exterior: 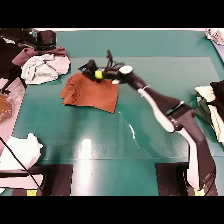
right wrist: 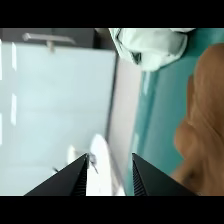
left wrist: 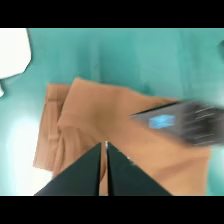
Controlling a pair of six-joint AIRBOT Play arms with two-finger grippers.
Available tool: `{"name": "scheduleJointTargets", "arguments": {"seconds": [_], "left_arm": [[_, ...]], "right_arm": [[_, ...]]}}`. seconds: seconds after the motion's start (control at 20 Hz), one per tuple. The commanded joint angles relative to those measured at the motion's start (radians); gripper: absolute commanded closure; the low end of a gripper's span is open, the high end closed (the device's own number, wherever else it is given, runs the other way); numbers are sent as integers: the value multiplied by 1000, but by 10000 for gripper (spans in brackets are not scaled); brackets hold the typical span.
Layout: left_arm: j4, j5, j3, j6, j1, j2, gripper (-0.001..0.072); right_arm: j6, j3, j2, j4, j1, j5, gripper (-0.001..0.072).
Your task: Fold the shirts.
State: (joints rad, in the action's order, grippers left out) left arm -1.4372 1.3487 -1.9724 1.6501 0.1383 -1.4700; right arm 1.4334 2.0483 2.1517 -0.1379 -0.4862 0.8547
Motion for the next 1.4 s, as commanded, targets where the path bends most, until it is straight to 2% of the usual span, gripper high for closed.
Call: {"name": "scheduleJointTargets", "arguments": {"seconds": [0.0, 0.05, 0.1, 0.15, 0.3, 0.5, 0.6, 0.75, 0.85, 0.9, 0.95, 1.0, 1.05, 1.1, 1.2, 1.25, 1.35], "left_arm": [[-54, 42, -1, -8, -1, 1, 624], [-54, 46, -1, -8, -1, 1, 624], [-52, 47, -1, -6, -1, 1, 624], [-50, 47, -1, -5, -1, 1, 624], [-47, 48, -1, -1, -1, 1, 624], [-48, 58, -1, -1, -1, 1, 624], [-48, 58, -1, 0, -1, 1, 624], [-48, 59, -1, 0, -1, 2, 624], [-48, 71, -1, 0, -1, 2, 624], [-48, 80, -1, 0, -1, 2, 625], [-48, 89, -1, 2, -1, 2, 624], [-48, 100, -1, 2, -1, 2, 624], [-48, 111, -1, 2, -1, 2, 624], [-48, 114, -1, 3, -1, 2, 624], [-48, 118, -1, 10, -1, 2, 624], [-48, 118, -1, 18, -1, 2, 624], [-46, 118, -1, 23, -1, 2, 625]], "right_arm": [[238, -2, -136, -576, 151, 392, 393], [272, -19, -196, -751, 180, 475, 323], [291, -65, -259, -868, 203, 519, 103], [285, -125, -312, -913, 219, 534, -5], [227, -390, -423, -830, 249, 445, -5], [15, -771, -479, -502, 233, 139, -6], [-91, -881, -469, -352, 194, -7, -5], [-230, -923, -416, -140, 94, -245, -6], [-394, -863, -360, 48, 21, -362, -2], [-435, -805, -328, 97, -7, -402, 7], [-434, -743, -303, 95, -24, -430, 51], [-434, -677, -284, 82, -28, -436, 256], [-440, -623, -278, 82, -21, -421, 508], [-455, -581, -285, 79, -6, -388, 690], [-404, -505, -330, -16, 45, -274, 689], [-279, -466, -368, -139, 82, -206, 690], [34, -382, -453, -479, 172, -50, 691]]}}
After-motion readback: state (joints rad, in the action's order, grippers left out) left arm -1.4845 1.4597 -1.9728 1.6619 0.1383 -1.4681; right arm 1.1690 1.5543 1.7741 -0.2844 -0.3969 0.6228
